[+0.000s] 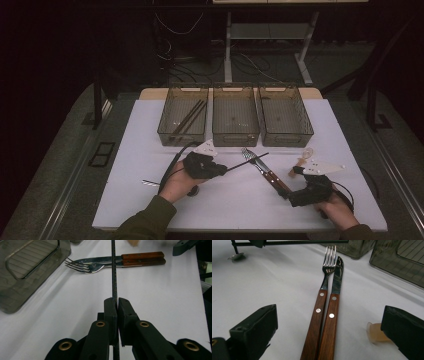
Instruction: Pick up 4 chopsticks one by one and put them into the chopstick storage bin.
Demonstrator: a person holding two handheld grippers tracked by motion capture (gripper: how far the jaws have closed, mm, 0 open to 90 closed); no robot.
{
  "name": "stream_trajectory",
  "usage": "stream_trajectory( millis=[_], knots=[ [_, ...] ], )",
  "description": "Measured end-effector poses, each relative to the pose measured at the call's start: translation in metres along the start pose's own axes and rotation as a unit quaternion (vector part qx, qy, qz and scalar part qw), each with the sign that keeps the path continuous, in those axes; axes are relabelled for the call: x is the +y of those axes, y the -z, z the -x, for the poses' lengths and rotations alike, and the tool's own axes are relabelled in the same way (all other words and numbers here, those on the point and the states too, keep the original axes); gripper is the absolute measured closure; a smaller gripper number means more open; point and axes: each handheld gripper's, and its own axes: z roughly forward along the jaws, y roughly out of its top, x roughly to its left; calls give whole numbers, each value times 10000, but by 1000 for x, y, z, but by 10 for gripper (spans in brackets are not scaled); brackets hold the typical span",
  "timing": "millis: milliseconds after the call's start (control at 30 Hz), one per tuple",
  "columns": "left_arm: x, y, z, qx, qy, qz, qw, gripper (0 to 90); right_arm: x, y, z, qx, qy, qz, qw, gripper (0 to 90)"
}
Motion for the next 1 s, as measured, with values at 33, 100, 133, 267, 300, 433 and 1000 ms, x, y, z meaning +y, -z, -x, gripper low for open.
stream_trajectory(
  millis=[33, 100, 133, 267, 300, 433, 1000],
  knots=[
    [0, 1, 0, 11, 12, 11, 10000, 853, 0, 0, 0, 1, 1, -3, 10000, 11],
    [0, 4, 0, 18, -9, 24, 10000, 853, 0, 0, 0, 3, 4, -1, 10000, 11],
    [0, 6, 0, 23, -30, 12, 10000, 853, 0, 0, 0, 5, 6, -1, 10000, 11],
    [0, 13, -1, 73, -11, 78, 9999, 853, 0, 0, 0, -3, -10, -5, 10000, 11],
    [0, 15, -1, 102, -11, 92, 9999, 853, 0, 0, 0, -3, -8, -7, 10000, 11],
    [0, 21, -3, 190, -23, 102, 9998, 853, 0, 0, 0, 0, -6, -12, 10000, 11],
    [-1, 50, -17, 612, 1, 208, 9979, 853, 0, 0, 0, -18, -20, -12, 10000, 11]
  ],
)
